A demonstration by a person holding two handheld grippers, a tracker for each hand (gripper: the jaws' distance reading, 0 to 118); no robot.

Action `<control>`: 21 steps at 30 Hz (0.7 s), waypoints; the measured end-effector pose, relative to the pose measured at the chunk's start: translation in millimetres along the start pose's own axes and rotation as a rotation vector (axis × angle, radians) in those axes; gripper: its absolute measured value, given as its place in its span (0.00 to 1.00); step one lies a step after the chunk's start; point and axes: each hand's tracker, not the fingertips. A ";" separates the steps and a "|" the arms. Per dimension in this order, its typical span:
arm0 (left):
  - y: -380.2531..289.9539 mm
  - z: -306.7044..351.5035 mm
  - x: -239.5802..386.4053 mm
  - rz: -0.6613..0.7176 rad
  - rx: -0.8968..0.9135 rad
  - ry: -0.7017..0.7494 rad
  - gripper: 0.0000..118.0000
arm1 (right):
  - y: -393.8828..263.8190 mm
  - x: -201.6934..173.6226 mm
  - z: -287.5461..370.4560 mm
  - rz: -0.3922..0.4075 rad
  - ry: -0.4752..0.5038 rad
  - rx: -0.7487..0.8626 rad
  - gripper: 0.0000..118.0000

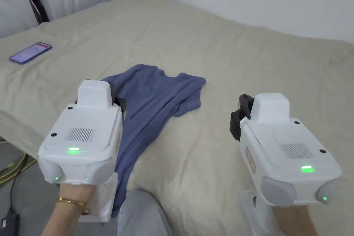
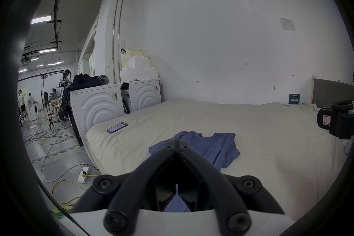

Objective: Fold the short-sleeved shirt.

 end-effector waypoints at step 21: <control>13.4 -118.2 10.3 0.002 -0.321 -0.185 1.00 | -3.8 6.3 -29.6 0.005 -0.013 -0.028 0.00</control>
